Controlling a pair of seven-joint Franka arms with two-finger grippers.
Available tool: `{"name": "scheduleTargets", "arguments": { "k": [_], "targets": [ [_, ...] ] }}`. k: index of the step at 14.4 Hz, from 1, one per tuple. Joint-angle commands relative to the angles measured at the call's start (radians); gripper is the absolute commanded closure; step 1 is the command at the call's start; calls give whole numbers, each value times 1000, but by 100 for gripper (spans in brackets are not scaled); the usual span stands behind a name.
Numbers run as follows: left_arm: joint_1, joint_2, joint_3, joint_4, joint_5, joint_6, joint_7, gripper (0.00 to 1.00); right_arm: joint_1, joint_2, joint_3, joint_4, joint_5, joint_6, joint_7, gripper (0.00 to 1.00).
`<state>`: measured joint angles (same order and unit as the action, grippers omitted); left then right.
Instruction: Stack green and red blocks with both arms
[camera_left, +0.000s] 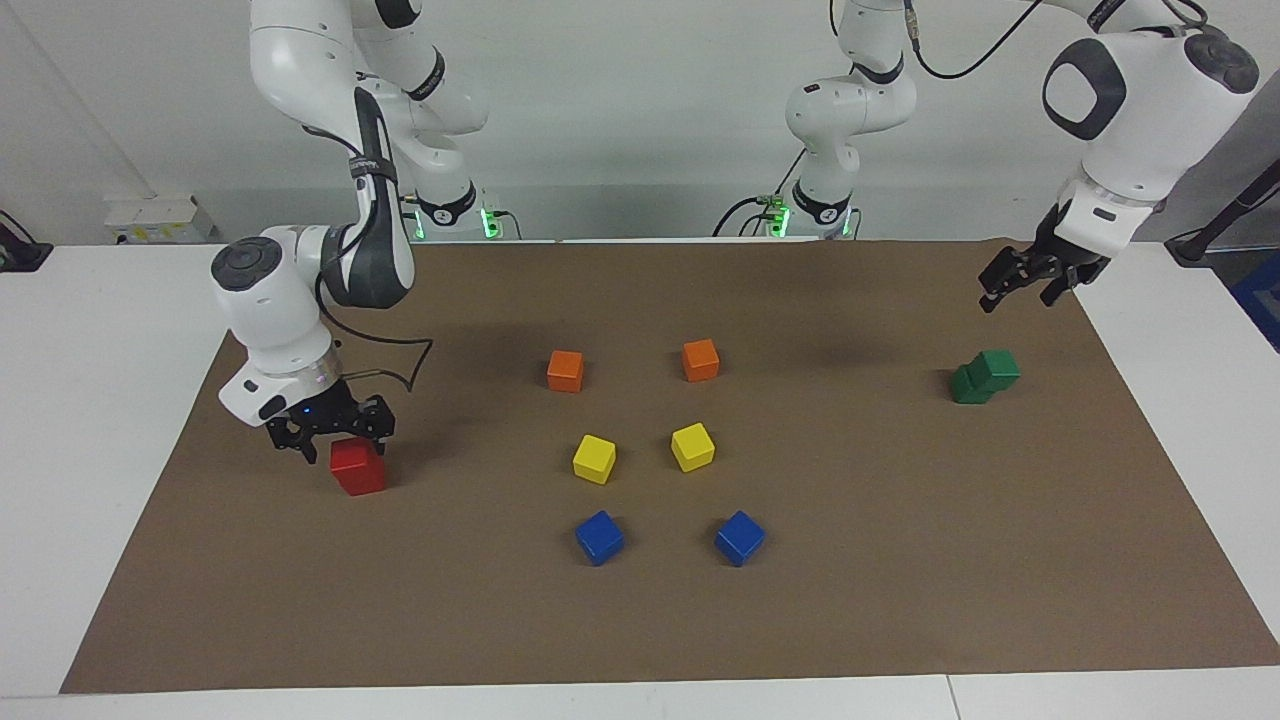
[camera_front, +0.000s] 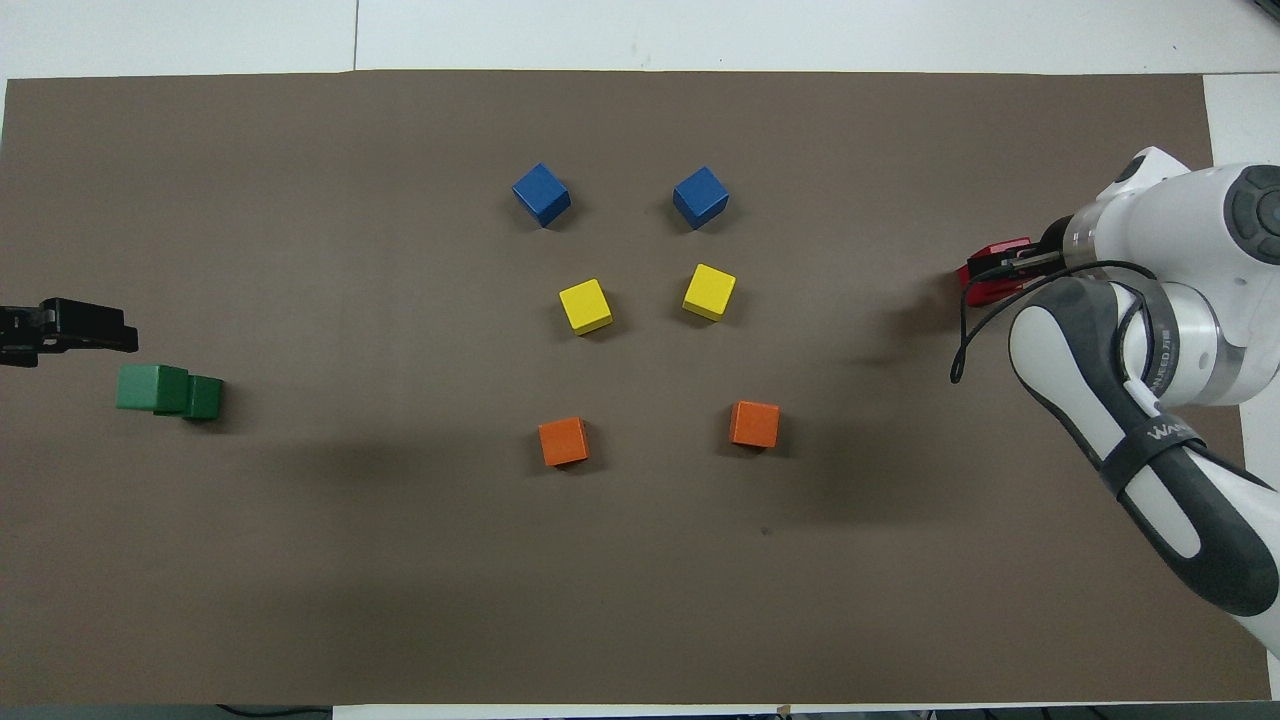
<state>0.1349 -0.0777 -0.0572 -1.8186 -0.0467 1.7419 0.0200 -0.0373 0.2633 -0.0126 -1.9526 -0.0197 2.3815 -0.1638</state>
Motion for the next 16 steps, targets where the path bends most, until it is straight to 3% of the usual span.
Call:
{"name": "scheduleTargets", "arguments": {
  "k": [1,6,11,16],
  "targets": [
    [-15,7,8,82,2,-97,-29,0,-16,-19,10,-3,18,-1,-13,0],
    [-18,25,8,211,2,-287,-37,0,2,-42,13,156,17,-233,-10,0],
    [-35,26,11,245,7,-349,-35,0,31,-264,28,172,17,-454,-5,0],
    [-120,27,25,254,59,-357,-35,0,31,-413,31,181,20,-686,1,0]
  ]
}}
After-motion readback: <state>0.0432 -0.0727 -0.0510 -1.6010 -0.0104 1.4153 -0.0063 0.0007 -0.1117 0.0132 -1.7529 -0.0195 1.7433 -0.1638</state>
